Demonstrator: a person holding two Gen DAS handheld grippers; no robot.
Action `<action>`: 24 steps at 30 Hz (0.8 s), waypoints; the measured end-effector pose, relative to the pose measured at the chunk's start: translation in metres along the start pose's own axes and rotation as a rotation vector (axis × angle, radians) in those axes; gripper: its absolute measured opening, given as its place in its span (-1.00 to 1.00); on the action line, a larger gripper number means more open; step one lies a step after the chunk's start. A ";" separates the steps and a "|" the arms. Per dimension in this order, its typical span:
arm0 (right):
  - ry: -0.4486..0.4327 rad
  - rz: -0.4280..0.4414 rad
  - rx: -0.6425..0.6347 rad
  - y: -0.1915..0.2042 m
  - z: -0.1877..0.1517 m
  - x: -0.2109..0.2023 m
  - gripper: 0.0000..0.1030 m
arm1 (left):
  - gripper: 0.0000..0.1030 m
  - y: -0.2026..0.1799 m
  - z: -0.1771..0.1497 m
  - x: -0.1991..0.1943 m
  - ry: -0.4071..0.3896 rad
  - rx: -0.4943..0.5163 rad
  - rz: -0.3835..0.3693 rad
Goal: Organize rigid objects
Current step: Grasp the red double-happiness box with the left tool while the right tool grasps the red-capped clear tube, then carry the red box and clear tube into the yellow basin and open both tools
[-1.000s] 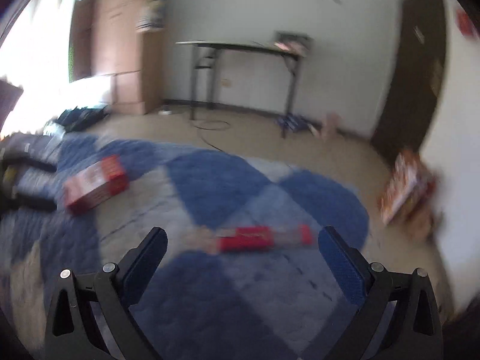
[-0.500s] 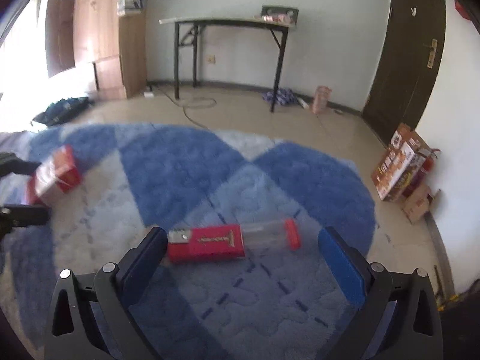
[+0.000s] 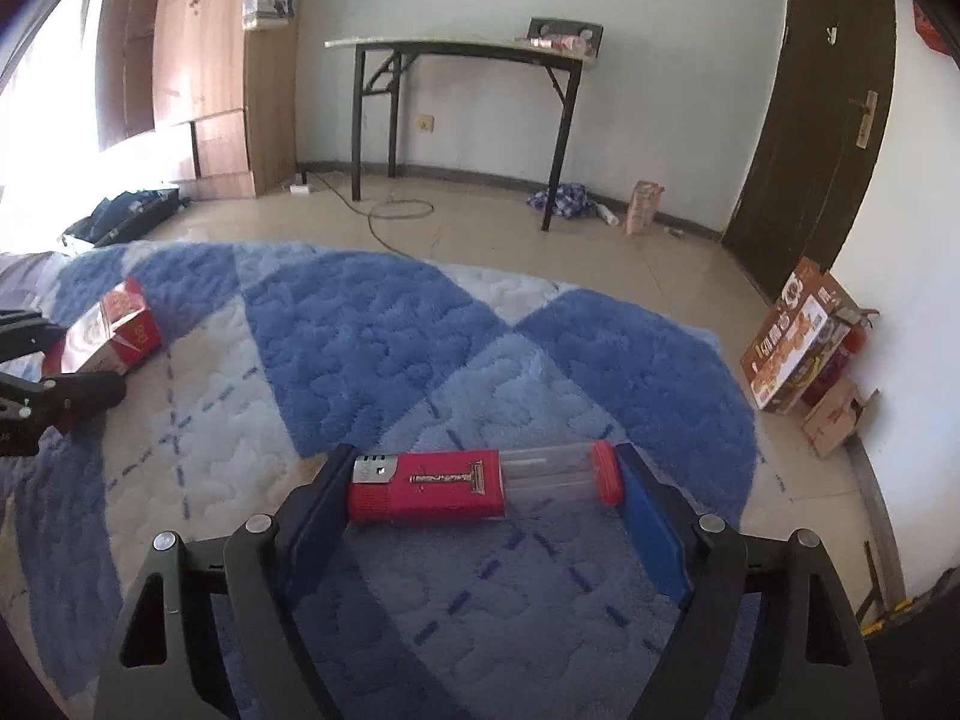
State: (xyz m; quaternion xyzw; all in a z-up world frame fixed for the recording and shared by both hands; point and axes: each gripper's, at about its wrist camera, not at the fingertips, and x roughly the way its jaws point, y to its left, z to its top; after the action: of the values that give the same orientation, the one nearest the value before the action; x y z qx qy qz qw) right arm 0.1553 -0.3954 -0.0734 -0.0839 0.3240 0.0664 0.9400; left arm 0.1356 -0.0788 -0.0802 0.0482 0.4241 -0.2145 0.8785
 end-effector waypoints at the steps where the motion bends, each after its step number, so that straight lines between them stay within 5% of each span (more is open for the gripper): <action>1: -0.014 0.004 -0.003 0.001 0.000 -0.004 0.60 | 0.11 0.004 -0.003 -0.009 -0.003 -0.020 -0.010; 4: -0.063 0.067 -0.022 0.016 0.003 -0.023 0.59 | 0.11 0.025 -0.014 -0.067 -0.052 -0.042 -0.016; 7: -0.094 0.221 -0.059 0.055 0.012 -0.051 0.59 | 0.11 0.064 -0.039 -0.155 -0.118 -0.092 0.039; 13: -0.133 0.647 -0.284 0.211 0.031 -0.107 0.60 | 0.11 0.167 -0.138 -0.286 -0.117 -0.247 0.343; 18: -0.091 0.861 -0.528 0.372 0.030 -0.117 0.60 | 0.11 0.237 -0.220 -0.306 -0.065 -0.428 0.448; 24: -0.068 0.865 -0.631 0.467 0.044 -0.100 0.60 | 0.11 0.297 -0.215 -0.299 -0.127 -0.531 0.426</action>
State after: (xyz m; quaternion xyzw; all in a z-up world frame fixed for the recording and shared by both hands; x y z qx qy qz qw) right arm 0.0198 0.0628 -0.0309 -0.2187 0.2627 0.5446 0.7659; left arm -0.0599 0.3477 -0.0163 -0.1081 0.3901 0.0891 0.9100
